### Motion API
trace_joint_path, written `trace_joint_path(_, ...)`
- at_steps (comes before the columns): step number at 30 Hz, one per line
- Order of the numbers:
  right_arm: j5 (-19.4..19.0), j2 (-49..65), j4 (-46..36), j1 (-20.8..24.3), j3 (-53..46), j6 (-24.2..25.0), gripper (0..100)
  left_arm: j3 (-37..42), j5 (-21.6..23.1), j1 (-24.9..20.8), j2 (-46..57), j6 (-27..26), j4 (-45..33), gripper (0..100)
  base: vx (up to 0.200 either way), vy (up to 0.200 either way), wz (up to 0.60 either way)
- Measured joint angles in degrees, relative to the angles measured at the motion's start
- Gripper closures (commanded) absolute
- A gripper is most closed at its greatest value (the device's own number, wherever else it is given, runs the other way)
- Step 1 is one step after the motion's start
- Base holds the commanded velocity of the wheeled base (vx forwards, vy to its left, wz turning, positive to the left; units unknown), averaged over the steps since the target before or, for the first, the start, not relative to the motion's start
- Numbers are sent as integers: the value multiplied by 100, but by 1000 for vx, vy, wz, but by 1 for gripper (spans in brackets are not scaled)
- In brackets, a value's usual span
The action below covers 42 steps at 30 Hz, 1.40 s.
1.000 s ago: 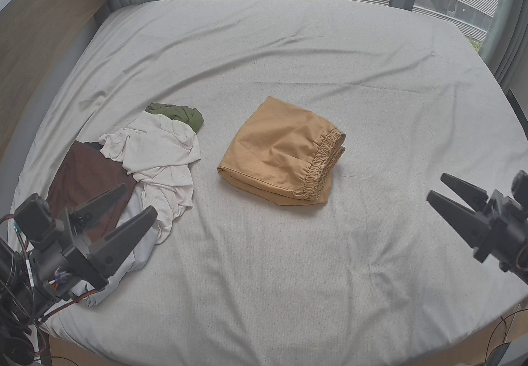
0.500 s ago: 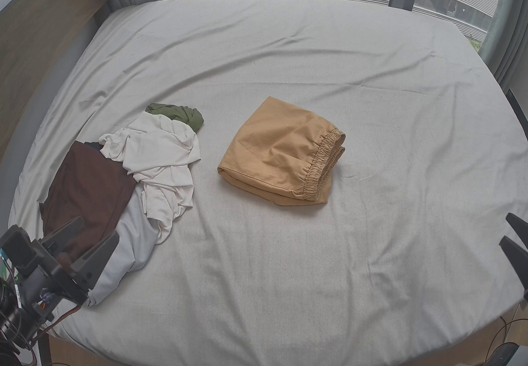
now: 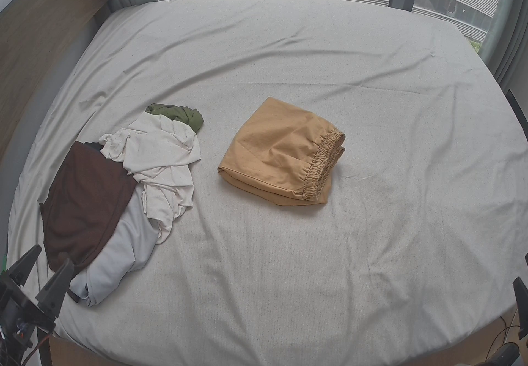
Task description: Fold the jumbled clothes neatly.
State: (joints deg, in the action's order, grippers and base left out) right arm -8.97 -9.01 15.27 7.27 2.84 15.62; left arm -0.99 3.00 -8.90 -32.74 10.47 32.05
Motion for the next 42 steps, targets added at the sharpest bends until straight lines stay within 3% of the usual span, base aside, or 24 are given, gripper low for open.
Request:
trace_joint_path(13, 1321, 341, -984, -77, -180, -279, 0, 0, 1270, 1777, 2109, -766, -2570, 0, 0, 0, 0)
trace_joint_path(17, 1603, 363, -1104, -93, -183, -517, 0, 0, 1525, 2061, 2487, -881, -2842, 0, 0, 0, 0)
trace_joint_path(23, 1509, 468, -1200, -527, -183, -987, 0, 0, 1988, 2165, 2716, -891, -2814, 0, 0, 0, 0)
trace_joint_path(30, 1296, 719, -1285, -801, -183, -1206, 0, -2, 3797, 2154, 2787, -490, -2907, 0, 0, 0, 0)
trace_joint_path(33, 1267, 774, -1304, -808, -183, -1231, 0, -20, 4317, 2154, 2682, -156, -2916, 0, 0, 0, 0)
trace_joint_path(36, 1245, 802, -1317, -808, -183, -1245, 0, -112, 4509, 2158, 2437, 201, -2871, 0, 0, 0, 0)
trace_joint_path(42, 1225, 827, -1318, -806, -185, -1253, 0, -182, 4824, 1924, 2177, 395, -2817, 0, 0, 0, 0)
